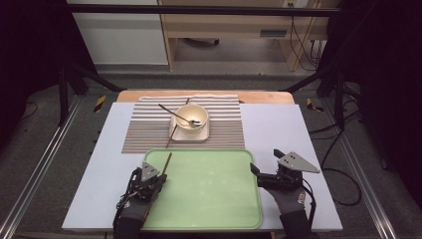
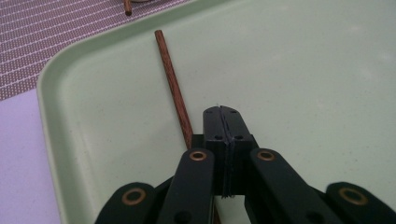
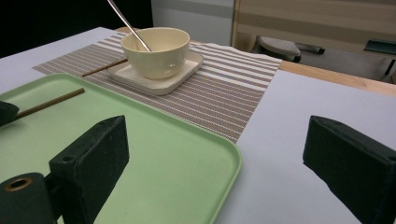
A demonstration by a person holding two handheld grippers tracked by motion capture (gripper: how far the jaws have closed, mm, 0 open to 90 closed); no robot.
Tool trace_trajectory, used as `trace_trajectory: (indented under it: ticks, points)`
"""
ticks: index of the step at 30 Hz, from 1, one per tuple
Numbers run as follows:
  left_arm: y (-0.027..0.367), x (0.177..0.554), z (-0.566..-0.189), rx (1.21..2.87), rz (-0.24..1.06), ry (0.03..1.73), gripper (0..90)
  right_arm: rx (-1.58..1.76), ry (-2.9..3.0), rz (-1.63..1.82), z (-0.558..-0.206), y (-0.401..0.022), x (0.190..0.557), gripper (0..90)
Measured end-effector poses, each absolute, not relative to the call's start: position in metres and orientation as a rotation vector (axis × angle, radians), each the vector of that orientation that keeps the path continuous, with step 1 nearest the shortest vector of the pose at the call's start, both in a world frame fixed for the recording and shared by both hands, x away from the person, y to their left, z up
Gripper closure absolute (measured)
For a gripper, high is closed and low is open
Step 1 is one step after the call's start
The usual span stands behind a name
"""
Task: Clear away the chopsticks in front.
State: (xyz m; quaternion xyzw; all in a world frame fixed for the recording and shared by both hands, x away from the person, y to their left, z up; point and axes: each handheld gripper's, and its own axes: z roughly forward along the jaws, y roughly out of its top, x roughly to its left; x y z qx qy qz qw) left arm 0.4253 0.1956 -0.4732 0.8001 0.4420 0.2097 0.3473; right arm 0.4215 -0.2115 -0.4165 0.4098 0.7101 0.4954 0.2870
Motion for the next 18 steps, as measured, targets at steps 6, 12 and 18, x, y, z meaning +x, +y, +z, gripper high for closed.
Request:
trace_trajectory:
  ticks: [6, 12, 18]
  points:
    - [0.1963, 0.4251, -0.4745, 2.08, 0.549, 1.166, 89.5, 1.096, 1.899, 1.324, -0.4168, -0.2111, 0.4218, 7.2]
    - [0.1995, 0.4247, -0.4734, 2.061, 0.56, 1.2, 89.6, 1.1, 1.896, 1.326, -0.4165, -0.2119, 0.4216, 7.2]
    - [0.2035, 0.4242, -0.4717, 2.05, 0.586, 1.233, 89.6, 1.096, 1.896, 1.326, -0.4168, -0.212, 0.422, 7.2]
